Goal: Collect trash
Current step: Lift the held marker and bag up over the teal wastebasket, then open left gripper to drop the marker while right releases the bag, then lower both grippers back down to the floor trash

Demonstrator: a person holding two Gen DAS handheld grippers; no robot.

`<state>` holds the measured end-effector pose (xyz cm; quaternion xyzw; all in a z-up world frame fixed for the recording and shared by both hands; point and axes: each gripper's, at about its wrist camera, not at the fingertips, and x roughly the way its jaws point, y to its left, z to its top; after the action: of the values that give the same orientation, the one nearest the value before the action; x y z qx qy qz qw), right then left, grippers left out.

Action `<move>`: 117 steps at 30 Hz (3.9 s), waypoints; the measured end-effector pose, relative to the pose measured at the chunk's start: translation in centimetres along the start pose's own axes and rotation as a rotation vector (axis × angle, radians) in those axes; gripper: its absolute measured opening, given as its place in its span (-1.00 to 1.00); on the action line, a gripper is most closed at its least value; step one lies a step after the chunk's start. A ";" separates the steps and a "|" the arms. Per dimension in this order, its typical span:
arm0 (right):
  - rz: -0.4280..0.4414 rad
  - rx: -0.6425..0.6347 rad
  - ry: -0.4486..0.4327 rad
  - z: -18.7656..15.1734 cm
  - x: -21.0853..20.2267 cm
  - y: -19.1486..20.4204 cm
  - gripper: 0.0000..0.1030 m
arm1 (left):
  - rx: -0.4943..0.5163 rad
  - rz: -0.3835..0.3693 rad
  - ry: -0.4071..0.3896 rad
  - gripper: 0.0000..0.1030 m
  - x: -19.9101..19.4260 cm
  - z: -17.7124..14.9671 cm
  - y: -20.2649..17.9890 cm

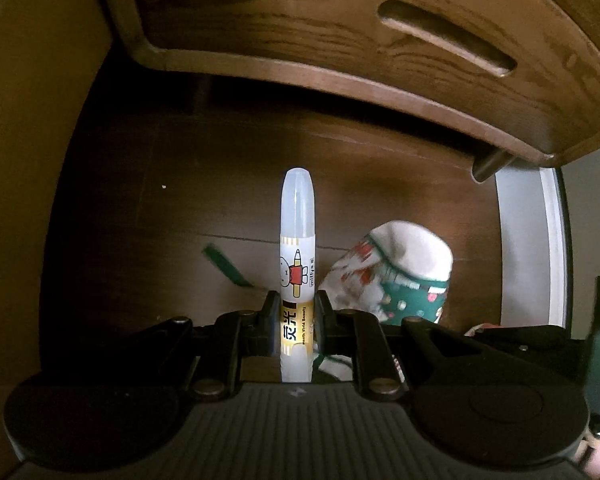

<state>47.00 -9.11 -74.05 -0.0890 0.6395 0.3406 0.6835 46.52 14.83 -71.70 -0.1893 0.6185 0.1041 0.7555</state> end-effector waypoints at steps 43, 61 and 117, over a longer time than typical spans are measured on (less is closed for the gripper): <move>0.013 0.048 -0.966 0.6 -49.1 9.5 -0.98 | 0.239 -0.190 -0.598 -0.67 -42.2 5.6 -8.0; -0.103 -0.103 -1.245 13.3 -62.7 15.1 -0.98 | 0.254 -0.130 -0.953 -0.67 -58.8 15.3 -14.8; -0.186 -0.211 -0.931 20.1 -58.0 14.4 -0.23 | 0.326 0.043 -0.769 0.42 -53.2 20.7 -19.0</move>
<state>57.89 -7.44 -11.98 -0.0526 0.2169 0.3447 0.9118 61.13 10.29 -13.56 -0.0017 0.3035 0.0836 0.9491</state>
